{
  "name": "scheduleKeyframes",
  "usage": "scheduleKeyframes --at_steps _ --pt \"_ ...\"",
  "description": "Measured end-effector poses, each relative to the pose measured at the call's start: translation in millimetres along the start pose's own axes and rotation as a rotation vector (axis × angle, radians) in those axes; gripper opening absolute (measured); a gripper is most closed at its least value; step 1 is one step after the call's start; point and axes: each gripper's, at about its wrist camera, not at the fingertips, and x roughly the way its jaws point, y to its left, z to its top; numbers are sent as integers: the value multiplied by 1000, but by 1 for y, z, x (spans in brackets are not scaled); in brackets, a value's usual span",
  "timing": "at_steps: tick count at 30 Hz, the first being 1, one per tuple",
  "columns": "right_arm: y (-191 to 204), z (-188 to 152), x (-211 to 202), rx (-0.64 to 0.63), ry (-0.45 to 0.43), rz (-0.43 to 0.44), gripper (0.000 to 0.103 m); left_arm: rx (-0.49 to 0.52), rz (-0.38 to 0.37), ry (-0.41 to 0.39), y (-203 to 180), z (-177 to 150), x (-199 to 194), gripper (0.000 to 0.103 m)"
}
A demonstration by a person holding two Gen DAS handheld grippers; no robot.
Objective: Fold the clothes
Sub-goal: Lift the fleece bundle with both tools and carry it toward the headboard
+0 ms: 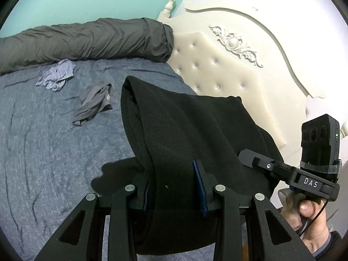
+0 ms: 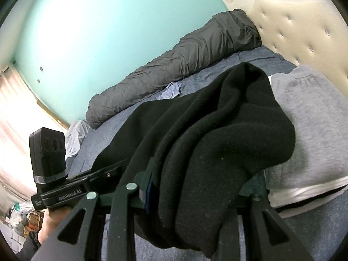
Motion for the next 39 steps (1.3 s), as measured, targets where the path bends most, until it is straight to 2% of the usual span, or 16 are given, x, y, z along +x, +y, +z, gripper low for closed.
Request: scheduleKeyframes --at_steps 6,11,21,26,30,39 --pt "-5 17 -14 2 -10 7 30 13 4 -2 -20 20 2 36" --pt "-12 46 -30 3 -29 9 30 31 4 -15 -45 59 9 36" --pt "-28 152 -62 -34 -86 23 30 71 -12 -68 -96 164 32 36" --pt "-57 196 -64 -31 -101 2 30 69 -26 -62 -117 199 63 36" --pt "-71 225 -67 -25 -110 -7 30 97 -26 -74 -136 223 72 36" --pt "-75 276 -89 -45 -139 3 30 125 -22 -120 -169 271 61 36"
